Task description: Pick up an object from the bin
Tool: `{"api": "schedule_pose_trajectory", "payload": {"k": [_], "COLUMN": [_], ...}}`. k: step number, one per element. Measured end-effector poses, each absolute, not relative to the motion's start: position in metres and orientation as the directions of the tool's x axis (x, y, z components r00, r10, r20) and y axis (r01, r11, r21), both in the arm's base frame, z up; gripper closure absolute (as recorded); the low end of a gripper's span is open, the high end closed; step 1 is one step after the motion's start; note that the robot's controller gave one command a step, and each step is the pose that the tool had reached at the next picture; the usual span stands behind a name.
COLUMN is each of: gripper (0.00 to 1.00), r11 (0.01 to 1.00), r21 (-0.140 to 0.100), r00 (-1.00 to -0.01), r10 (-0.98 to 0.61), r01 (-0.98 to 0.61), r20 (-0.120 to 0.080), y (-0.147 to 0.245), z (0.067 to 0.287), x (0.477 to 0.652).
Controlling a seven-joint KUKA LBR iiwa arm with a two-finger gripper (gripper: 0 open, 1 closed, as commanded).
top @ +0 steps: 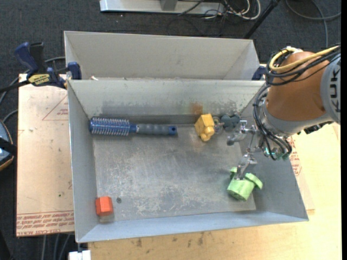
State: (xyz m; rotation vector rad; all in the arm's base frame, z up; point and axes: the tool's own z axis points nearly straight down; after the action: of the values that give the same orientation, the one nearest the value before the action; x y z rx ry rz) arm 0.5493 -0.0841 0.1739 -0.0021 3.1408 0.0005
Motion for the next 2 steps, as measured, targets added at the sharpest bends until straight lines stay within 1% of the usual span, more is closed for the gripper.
{"api": "schedule_pose_trajectory", "payload": {"k": [1, 2], "gripper": [0.0, 1.0], "r11": [0.976, 0.976], "r21": [0.007, 0.009], "r00": [-0.976, -0.976], "r10": [-0.217, -0.219], "r01": [-0.217, -0.219], "r20": [-0.01, -0.015], "y": [-0.1334, -0.1305], "z": [0.0747, 0.0763], "x": [0.5639, 0.5655]}}
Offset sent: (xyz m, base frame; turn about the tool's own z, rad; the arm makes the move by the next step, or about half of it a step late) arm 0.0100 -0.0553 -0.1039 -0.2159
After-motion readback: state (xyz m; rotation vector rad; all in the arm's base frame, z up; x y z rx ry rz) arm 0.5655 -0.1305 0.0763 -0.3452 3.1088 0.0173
